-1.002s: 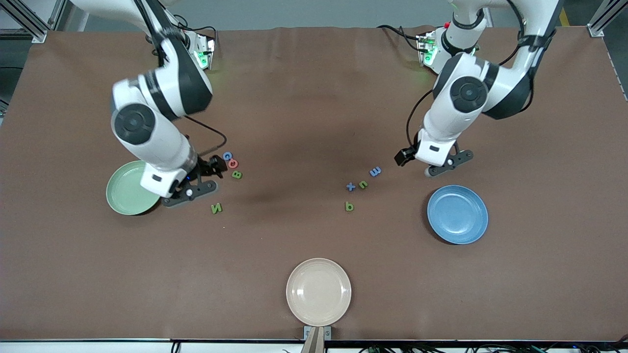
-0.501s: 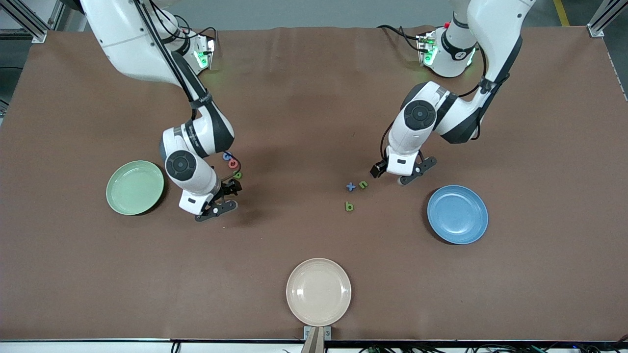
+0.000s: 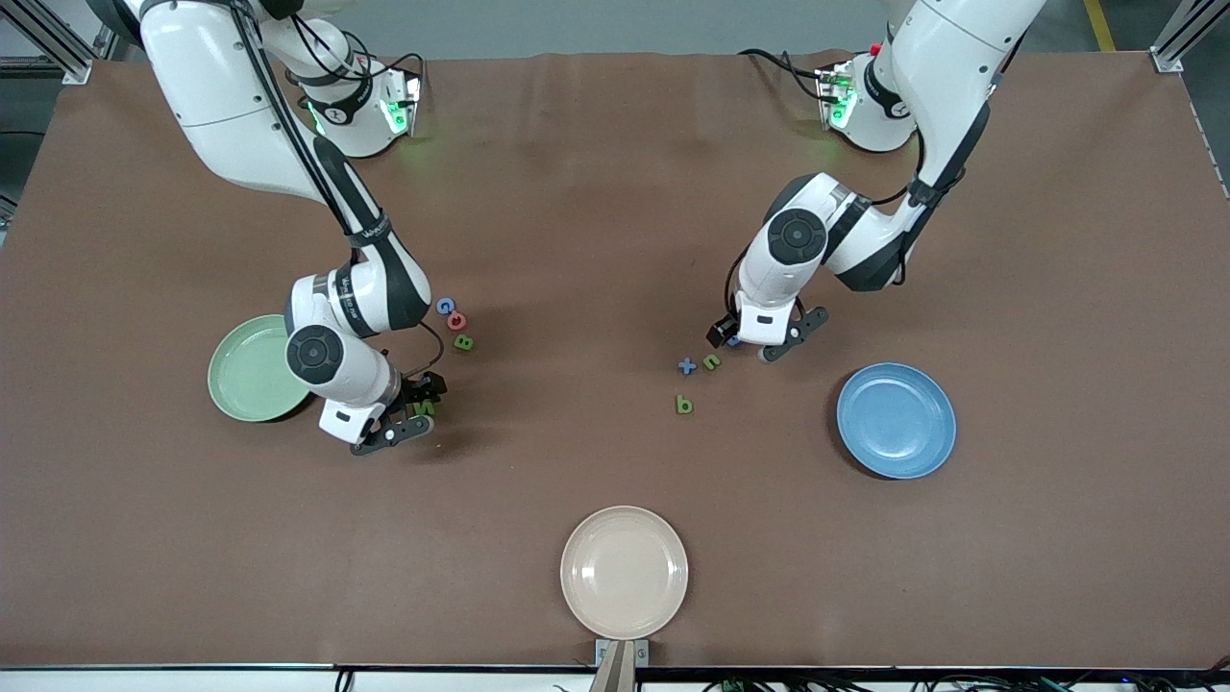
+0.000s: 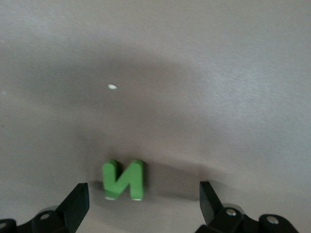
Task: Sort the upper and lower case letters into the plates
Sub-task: 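Grasp green N with the right gripper while the left gripper grasps m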
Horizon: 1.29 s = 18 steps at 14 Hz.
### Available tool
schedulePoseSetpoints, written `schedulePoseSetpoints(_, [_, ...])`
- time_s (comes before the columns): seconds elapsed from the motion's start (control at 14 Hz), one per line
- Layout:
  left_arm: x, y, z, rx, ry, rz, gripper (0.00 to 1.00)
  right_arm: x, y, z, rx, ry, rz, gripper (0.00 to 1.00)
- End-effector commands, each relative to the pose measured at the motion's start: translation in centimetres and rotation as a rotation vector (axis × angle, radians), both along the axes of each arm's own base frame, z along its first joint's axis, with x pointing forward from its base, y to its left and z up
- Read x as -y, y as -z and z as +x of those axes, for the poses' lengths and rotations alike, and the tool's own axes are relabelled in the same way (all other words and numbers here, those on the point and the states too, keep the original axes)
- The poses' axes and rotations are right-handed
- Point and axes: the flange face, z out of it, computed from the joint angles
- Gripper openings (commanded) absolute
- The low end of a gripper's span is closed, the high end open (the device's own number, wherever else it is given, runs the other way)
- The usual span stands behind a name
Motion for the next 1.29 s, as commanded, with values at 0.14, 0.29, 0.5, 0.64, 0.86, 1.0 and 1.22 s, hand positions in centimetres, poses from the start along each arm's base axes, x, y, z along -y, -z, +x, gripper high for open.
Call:
schedulePoseSetpoints(0.14, [0.4, 1.5, -0.1, 0.015, 0.023, 0.014, 0.87, -1.3, 0.2, 0.5, -0.003, -0.008, 0.022, 0.97])
schedulePoseSetpoints(0.29, [0.2, 2.2, -0.1, 0.014, 0.016, 0.028, 0.86, -1.5, 0.3, 0.5, -0.003, -0.012, 0.022, 0.88])
schedulePoseSetpoints(0.5, [0.2, 2.7, 0.1, 0.011, 0.011, 0.032, 0.80, -1.7, 0.1, 0.6, 0.004, -0.015, 0.022, 0.61])
schedulePoseSetpoints(0.64, [0.0, 2.9, 0.1, 0.009, 0.009, 0.033, 0.74, -1.7, 0.4, 0.6, 0.000, -0.015, 0.021, 0.48])
schedulePoseSetpoints(0.86, [-0.1, 2.9, 0.2, 0.008, 0.005, 0.032, 0.63, -1.7, 0.4, 0.6, 0.001, -0.015, 0.021, 0.28])
schedulePoseSetpoints(1.0, [-0.3, 2.8, 0.6, 0.012, -0.002, 0.032, 0.50, -1.6, 0.3, 0.6, 0.002, -0.014, 0.022, 0.17])
schedulePoseSetpoints(1.22, [-0.3, 2.1, 1.5, 0.030, -0.009, 0.024, 0.12, -1.0, -0.9, 0.6, 0.000, -0.020, 0.023, 0.13])
